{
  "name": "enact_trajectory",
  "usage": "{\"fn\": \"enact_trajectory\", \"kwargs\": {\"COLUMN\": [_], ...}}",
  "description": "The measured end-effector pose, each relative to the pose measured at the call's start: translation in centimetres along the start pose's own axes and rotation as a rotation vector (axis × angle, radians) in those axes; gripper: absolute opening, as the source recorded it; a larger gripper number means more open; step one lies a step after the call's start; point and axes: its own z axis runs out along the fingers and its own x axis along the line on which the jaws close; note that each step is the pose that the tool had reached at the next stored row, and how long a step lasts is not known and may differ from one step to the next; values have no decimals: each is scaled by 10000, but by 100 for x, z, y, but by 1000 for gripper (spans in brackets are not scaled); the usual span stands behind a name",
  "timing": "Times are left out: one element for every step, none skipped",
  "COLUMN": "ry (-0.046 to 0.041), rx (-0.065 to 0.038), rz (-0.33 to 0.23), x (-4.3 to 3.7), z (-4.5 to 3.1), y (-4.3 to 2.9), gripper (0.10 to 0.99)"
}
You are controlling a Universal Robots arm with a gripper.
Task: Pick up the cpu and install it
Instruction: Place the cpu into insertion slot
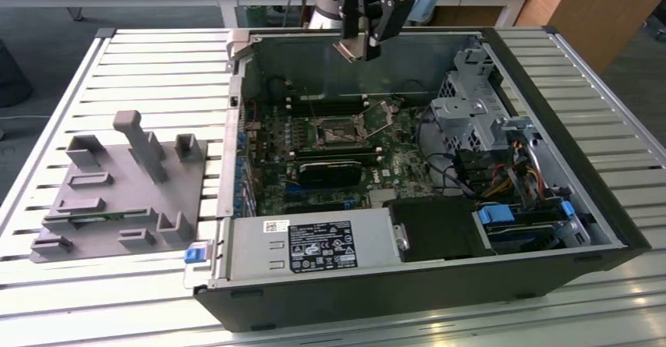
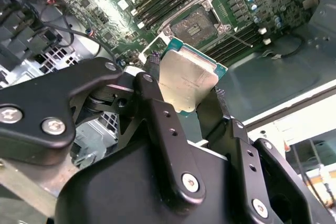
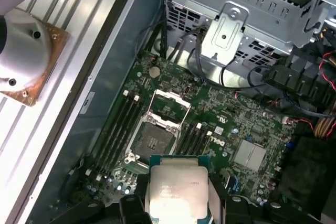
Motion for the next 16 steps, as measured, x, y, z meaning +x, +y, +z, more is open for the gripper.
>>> {"fn": "enact_trajectory", "kwargs": {"ry": [-8,-16,-26,-35,-45,-55,-65,-72,-80,-88,-95,-102,-108,-112,-115,-116], "rx": [-3,-6,-8,-11,-13,-15,-17,-20,-22,-23,-25,-26,-27,-29,-29,-29], "rz": [112,232,360,482,611,737,862,975,1071,1168,1257,1343,1418,1469,1509,1524], "x": [1,2,3,3,4,5,5,6,7,9,11,14,16,19,26,30], "z": [3,7,12,16,20,25,30,36,43,51,61,72,82,94,111,128], "y": [0,0,0,0,0,0,0,0,0,0,0,1,1,2,3,4], "gripper": [533,533,533,533,533,533,533,533,533,533,533,533,533,533,533,533]}}
